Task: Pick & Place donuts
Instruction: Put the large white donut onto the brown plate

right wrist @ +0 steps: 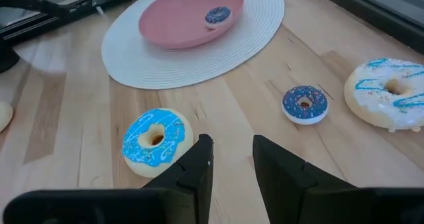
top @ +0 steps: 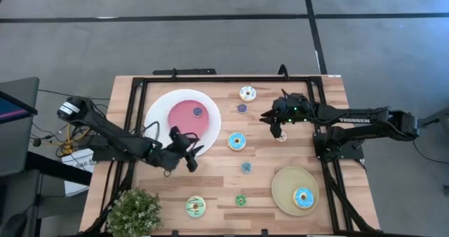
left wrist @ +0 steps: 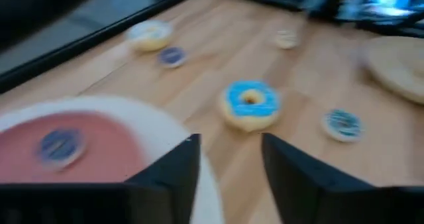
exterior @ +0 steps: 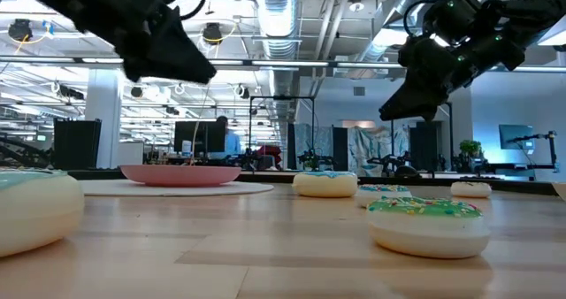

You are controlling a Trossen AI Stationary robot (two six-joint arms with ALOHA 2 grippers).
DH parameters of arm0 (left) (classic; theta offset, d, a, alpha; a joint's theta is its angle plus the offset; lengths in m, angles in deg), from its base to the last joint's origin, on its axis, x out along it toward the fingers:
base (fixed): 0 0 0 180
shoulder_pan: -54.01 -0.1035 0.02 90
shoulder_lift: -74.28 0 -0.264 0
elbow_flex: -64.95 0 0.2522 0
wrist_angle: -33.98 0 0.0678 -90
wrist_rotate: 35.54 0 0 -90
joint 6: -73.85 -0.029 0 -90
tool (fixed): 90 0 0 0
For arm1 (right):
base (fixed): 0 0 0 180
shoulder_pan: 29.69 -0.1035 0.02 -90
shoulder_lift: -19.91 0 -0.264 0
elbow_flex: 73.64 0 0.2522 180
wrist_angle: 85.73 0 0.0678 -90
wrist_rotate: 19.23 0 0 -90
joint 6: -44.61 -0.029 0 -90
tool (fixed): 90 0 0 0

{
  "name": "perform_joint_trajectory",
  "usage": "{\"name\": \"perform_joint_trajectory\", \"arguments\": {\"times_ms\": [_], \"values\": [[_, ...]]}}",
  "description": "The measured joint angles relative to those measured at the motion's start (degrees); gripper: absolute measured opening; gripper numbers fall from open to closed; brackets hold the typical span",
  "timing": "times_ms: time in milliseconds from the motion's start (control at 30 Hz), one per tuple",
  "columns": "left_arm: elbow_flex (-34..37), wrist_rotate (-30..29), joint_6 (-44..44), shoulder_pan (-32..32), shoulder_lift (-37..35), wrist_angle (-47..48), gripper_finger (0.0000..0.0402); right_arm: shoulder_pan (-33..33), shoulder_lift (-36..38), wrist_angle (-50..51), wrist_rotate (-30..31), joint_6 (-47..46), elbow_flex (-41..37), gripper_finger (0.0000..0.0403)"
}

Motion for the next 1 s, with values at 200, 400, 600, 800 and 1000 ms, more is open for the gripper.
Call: {"name": "perform_joint_trajectory", "arguments": {"times_ms": [200, 400, 600, 800, 1000], "values": [[10.78, 15.25, -17.64, -6.26, -0.1, -25.76, 0.0012, -0.57, -1.47, -4.83, 0.11, -2.5, 0.0, 0.0098], [16.24, 25.51, -21.59, -12.96, -0.1, -29.58, 0.0012, -2.25, -5.67, -16.93, 4.8, -3.95, 0.18, 0.0098], [16.48, 26.85, -18.49, -14.94, 0.06, -27.29, 0.0013, -3.39, -13.34, -14.88, 19.25, 0.24, 8.57, 0.0098], [16.48, 30.52, -18.26, -15.1, -0.01, -31.66, 0.0013, -1.27, -24.51, 5.85, 23.1, 0.99, 27.39, 0.0103], [16.41, 36.57, -23.81, -16.06, -1.8, -36.02, 0.0013, 4.58, -37.43, 28.08, 23.04, 0.35, 45.28, 0.0152]]}}
